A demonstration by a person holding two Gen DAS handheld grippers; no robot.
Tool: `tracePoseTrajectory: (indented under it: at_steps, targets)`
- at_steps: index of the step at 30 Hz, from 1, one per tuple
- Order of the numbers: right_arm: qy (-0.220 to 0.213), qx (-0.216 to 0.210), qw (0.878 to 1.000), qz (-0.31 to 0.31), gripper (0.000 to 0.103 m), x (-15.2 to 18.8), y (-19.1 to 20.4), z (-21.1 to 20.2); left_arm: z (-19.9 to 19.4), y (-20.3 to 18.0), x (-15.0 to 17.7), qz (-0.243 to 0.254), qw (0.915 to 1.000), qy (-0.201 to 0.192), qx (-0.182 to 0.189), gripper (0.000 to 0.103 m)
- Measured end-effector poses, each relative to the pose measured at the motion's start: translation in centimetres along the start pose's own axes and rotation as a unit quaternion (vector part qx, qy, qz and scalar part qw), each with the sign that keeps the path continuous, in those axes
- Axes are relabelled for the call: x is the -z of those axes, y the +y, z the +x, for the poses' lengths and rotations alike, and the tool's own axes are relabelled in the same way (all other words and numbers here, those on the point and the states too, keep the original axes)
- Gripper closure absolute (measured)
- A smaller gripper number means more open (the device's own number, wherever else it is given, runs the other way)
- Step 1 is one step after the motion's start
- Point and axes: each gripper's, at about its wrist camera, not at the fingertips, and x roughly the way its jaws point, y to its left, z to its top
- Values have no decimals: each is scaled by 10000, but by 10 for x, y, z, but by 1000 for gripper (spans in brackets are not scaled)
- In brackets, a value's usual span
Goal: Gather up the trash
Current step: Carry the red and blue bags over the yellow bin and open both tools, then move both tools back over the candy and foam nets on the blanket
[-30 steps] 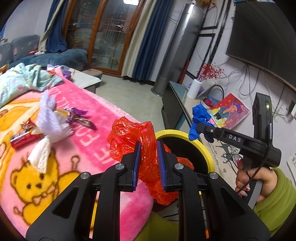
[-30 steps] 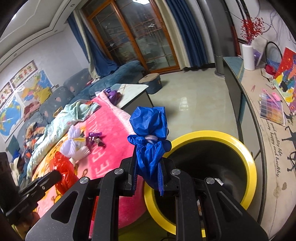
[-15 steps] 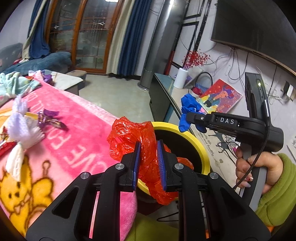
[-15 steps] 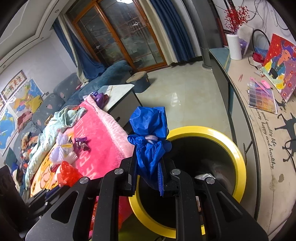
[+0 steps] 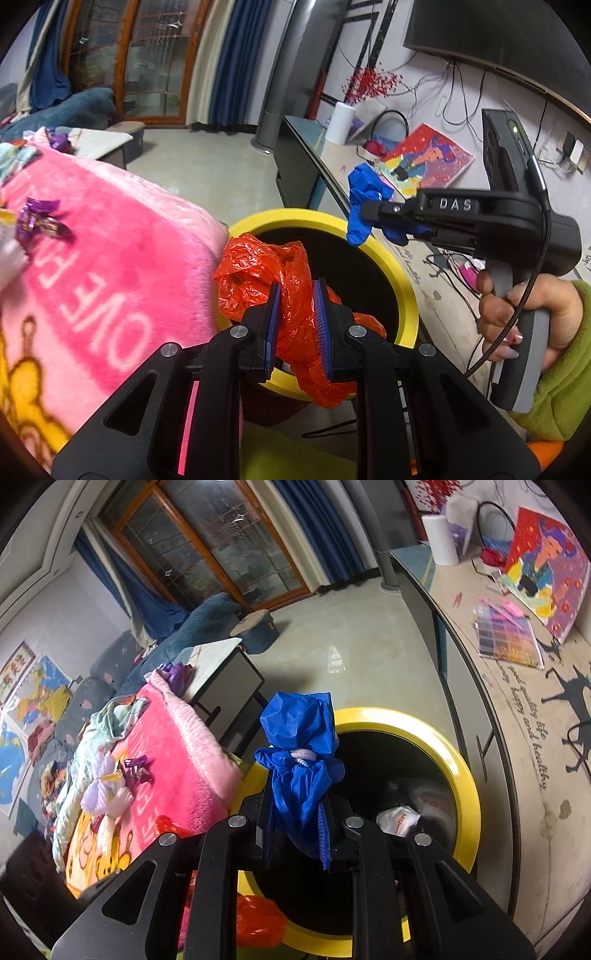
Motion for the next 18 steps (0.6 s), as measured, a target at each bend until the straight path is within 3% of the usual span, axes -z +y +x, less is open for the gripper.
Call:
tracePoseTrajectory:
  at_steps: [6,10,12,14,18]
  targets:
    - [160,51,9996,239,83,1,-15,11,19,0,6,-57,9997,237,46,90]
    - [295,88,9987,397,69,3,-23,18,29,4,8,-184,9991,369,82,88]
    - [325,164,9982,466,65,5,-27,21,32,6,9,-262,9986,431,132,83]
    - [335,202,9980,503,61,5,-30,23,34,9,9,-340,9982,459,154,68]
    - [280,303,9976,556,56,5,-33,21,32,14,8,-441,9980,428,174,56]
